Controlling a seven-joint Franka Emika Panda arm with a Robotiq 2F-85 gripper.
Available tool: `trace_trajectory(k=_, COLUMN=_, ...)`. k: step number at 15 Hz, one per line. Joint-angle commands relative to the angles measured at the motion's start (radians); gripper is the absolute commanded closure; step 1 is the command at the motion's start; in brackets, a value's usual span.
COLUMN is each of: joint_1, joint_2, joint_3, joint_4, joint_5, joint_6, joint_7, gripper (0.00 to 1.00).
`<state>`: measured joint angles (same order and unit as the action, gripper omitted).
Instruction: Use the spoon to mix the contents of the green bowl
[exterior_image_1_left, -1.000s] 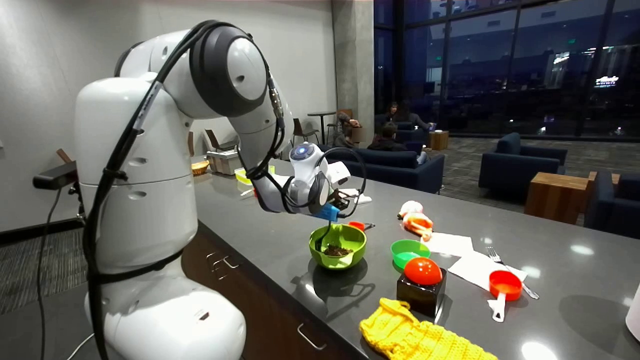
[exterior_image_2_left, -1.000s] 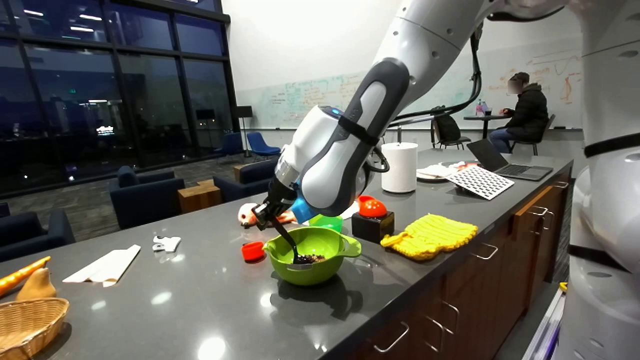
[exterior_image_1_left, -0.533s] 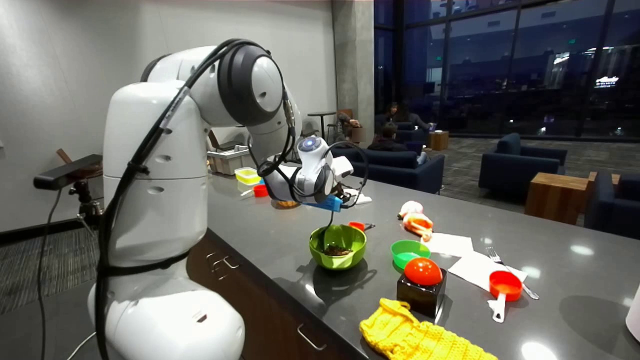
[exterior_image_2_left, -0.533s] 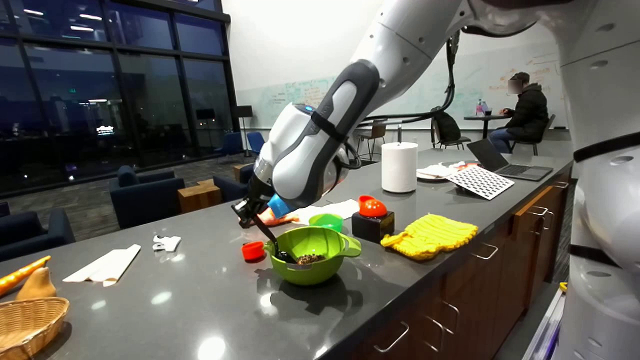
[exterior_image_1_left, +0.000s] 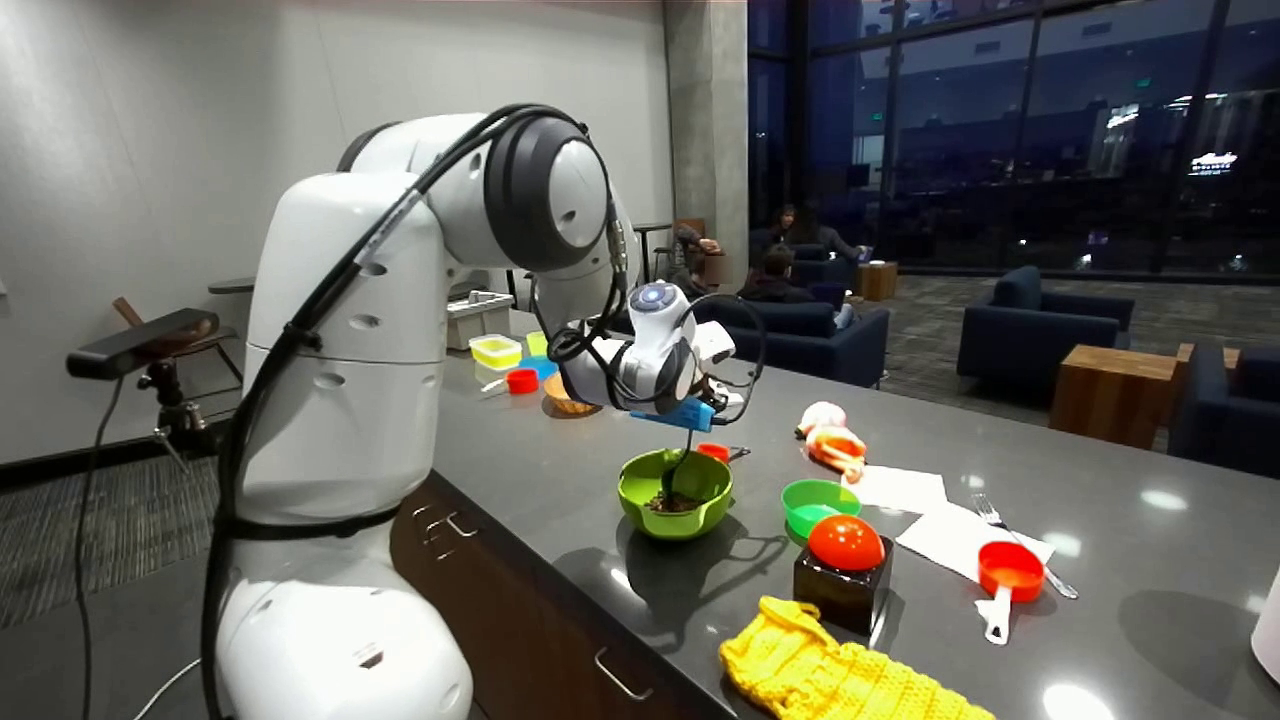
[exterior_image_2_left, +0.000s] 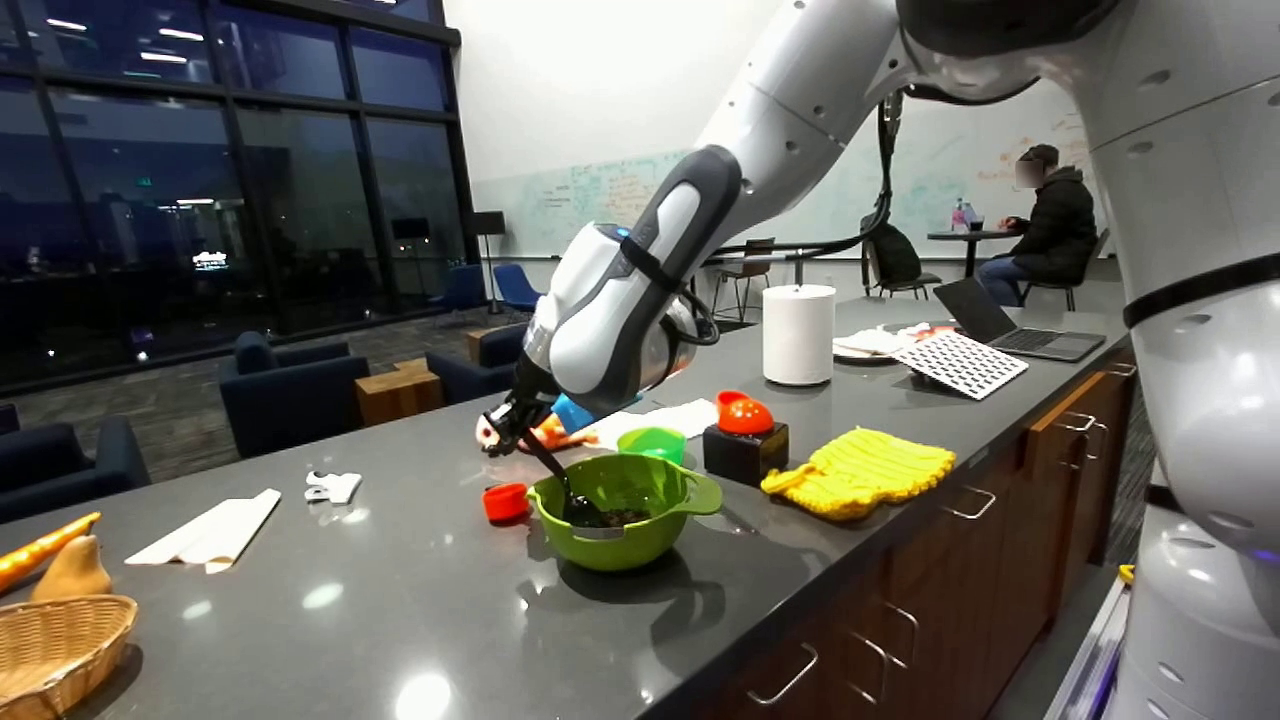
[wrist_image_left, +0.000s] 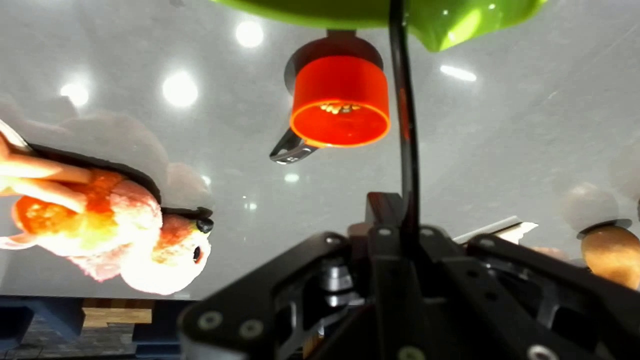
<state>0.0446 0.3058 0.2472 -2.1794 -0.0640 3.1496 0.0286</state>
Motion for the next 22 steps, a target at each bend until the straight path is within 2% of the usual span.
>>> trace_trajectory(k=1, joint_1=-0.116, joint_2=0.003, joint_3=0.091, joint_4=-0.011, joint_5=0.017, joint_6=0.0, joint_7=-0.071, gripper=1.0)
trace_trajectory(k=5, joint_1=-0.219, joint_2=-0.009, joint_3=0.158, joint_4=-0.042, joint_5=0.014, joint_6=0.0, joint_7=-0.104, gripper=1.0)
trace_trajectory(k=10, joint_1=-0.293, joint_2=-0.036, joint_3=0.208, joint_4=-0.102, joint_5=0.014, joint_6=0.009, joint_7=-0.103, gripper=1.0)
trace_trajectory(k=14, joint_1=-0.306, joint_2=-0.053, joint_3=0.231, joint_4=-0.134, joint_5=0.018, joint_6=0.003, joint_7=-0.082, gripper=1.0)
trace_trajectory(k=21, joint_1=-0.266, joint_2=-0.059, joint_3=0.23, joint_4=-0.131, joint_5=0.007, joint_6=0.005, joint_7=-0.06, gripper=1.0)
trace_trajectory(k=22, joint_1=-0.251, joint_2=-0.056, joint_3=0.22, joint_4=-0.119, joint_5=0.002, joint_6=-0.006, joint_7=-0.057, gripper=0.76)
